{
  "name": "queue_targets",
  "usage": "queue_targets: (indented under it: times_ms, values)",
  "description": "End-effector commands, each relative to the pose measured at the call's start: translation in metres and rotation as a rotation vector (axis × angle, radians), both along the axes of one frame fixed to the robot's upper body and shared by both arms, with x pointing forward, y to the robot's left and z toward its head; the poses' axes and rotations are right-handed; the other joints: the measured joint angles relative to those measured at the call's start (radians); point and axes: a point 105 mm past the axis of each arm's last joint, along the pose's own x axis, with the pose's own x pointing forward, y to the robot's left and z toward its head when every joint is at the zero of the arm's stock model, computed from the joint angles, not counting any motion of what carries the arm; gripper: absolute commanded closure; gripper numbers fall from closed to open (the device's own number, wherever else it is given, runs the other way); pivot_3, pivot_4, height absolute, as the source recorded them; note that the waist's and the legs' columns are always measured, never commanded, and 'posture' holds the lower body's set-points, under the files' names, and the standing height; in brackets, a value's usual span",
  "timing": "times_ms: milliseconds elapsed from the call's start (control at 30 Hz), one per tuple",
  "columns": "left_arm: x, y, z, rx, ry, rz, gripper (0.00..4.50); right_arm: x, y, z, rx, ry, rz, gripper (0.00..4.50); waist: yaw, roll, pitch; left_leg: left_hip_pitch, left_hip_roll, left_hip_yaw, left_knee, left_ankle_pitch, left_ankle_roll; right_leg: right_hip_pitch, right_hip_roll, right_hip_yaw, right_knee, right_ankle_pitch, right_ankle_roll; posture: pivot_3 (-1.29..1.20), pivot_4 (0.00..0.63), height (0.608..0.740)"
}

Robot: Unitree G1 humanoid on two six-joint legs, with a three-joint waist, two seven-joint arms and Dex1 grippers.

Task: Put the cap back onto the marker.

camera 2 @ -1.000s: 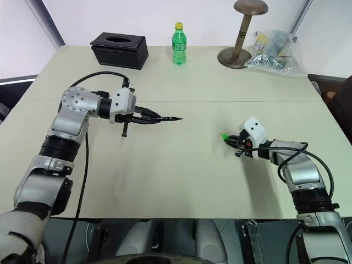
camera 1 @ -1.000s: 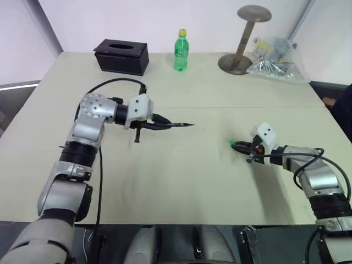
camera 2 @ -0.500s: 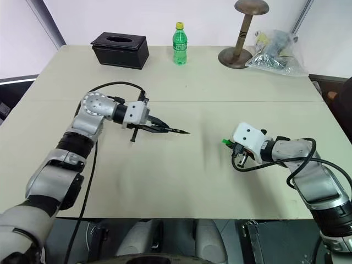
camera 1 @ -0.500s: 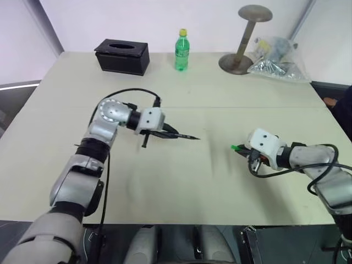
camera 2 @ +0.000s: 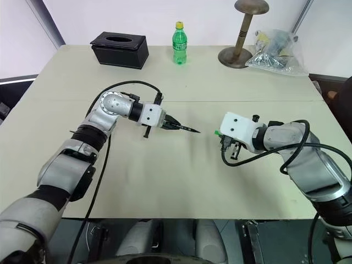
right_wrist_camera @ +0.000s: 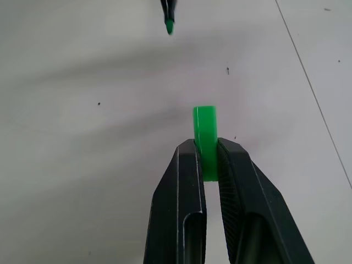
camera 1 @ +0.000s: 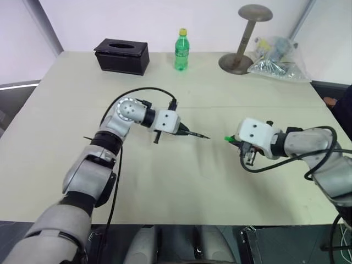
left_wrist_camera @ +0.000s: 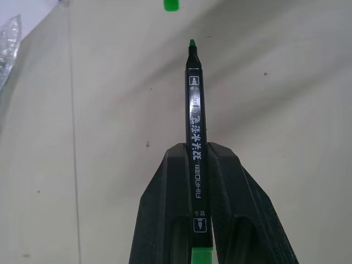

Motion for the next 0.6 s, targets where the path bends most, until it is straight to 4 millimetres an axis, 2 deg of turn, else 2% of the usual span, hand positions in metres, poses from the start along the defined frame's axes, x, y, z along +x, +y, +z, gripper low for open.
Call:
queue_targets:
  times_ms: [33, 600]
  values:
    - [0.003, -0.006, 0.017, -0.026, -0.067, -0.007, 4.50, 0.000, 0.007, 0.009, -0.005, -0.045, 0.022, 4.45, 0.000, 0.000, 0.000, 0.000, 0.000, 0.000, 0.000, 0.000, 0.000, 0.000, 0.000, 0.000, 0.000, 0.000, 0.000, 0.00, 0.150, 0.740]
    - [0.000, -0.020, 0.019, -0.054, -0.070, -0.029, 4.50, 0.004, 0.016, 0.013, 0.005, -0.064, 0.036, 4.45, 0.000, 0.000, 0.000, 0.000, 0.000, 0.000, 0.000, 0.000, 0.000, 0.000, 0.000, 0.000, 0.000, 0.000, 0.000, 0.00, 0.150, 0.740]
